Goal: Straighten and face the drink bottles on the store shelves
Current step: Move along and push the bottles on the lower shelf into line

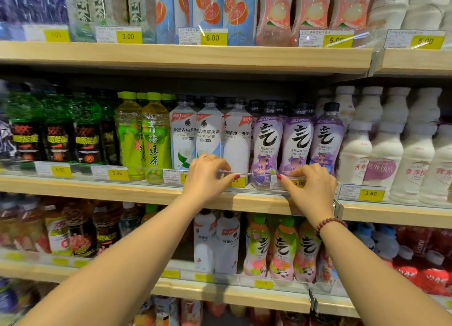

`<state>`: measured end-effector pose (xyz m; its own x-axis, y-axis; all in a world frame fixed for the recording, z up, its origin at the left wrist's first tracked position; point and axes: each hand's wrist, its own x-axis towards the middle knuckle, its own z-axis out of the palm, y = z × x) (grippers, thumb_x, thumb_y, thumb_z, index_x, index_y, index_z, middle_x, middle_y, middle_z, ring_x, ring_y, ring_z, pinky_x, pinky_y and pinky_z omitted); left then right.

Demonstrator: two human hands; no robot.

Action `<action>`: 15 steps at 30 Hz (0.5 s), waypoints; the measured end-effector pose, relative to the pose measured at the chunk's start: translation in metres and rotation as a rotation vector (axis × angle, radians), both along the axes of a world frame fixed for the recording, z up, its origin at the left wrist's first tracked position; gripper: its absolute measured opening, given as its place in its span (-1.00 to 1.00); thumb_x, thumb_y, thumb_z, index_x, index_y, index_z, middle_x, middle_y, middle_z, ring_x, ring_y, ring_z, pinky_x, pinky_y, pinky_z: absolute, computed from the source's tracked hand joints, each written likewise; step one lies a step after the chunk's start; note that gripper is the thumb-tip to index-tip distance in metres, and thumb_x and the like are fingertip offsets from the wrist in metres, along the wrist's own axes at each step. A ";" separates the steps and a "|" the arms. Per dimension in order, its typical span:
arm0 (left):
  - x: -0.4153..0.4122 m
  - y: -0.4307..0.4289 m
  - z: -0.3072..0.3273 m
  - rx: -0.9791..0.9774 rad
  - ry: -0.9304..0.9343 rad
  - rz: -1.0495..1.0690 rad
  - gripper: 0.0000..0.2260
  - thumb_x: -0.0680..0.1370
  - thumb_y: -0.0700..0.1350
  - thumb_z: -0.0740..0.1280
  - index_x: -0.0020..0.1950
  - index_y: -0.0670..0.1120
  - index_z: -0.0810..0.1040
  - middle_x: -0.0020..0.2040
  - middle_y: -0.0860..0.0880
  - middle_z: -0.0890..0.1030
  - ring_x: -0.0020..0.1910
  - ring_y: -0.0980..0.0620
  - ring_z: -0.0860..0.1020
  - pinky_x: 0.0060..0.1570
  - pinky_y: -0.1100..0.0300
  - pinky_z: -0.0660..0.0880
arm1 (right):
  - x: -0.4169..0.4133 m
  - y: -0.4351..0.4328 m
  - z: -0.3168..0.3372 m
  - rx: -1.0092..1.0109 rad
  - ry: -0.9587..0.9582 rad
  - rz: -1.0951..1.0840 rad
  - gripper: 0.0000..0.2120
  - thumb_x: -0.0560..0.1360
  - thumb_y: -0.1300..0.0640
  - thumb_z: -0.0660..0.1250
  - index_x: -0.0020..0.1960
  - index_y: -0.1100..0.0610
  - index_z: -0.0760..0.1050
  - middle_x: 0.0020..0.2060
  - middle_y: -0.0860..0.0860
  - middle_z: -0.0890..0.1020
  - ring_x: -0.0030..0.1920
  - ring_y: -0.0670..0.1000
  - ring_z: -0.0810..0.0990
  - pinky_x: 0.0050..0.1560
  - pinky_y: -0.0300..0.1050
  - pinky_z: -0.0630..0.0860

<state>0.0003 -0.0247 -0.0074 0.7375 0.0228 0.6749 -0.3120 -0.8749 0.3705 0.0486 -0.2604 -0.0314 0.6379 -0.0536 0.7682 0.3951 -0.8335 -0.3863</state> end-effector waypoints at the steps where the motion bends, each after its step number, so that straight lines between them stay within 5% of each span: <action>1: -0.005 0.007 0.000 0.003 -0.020 -0.002 -0.77 0.46 0.07 0.43 -0.04 -0.07 0.65 -0.09 -0.03 0.64 0.04 -0.03 0.50 0.10 0.04 0.39 | -0.004 0.003 0.002 0.015 -0.011 0.007 -0.72 0.40 -0.12 0.45 -0.08 0.08 0.58 -0.15 0.00 0.53 0.01 0.11 0.49 0.07 0.02 0.32; 9: -0.058 0.064 -0.029 0.002 -0.070 0.018 -0.76 0.44 0.01 0.47 0.01 -0.09 0.63 -0.04 -0.02 0.62 0.05 -0.05 0.52 0.06 -0.03 0.46 | -0.054 0.071 -0.019 -0.031 -0.158 0.329 -0.81 0.39 0.08 0.51 -0.10 0.14 0.56 -0.17 0.03 0.58 -0.07 0.08 0.50 0.00 0.03 0.41; 15: -0.098 0.126 -0.072 0.018 -0.001 0.097 -0.77 0.43 -0.04 0.49 0.03 -0.10 0.64 -0.04 0.00 0.62 0.05 -0.04 0.55 0.06 0.01 0.48 | -0.078 0.124 -0.070 -0.067 -0.017 0.507 -0.82 0.38 0.14 0.53 -0.11 0.16 0.56 -0.19 0.02 0.58 -0.09 0.11 0.53 -0.09 0.01 0.47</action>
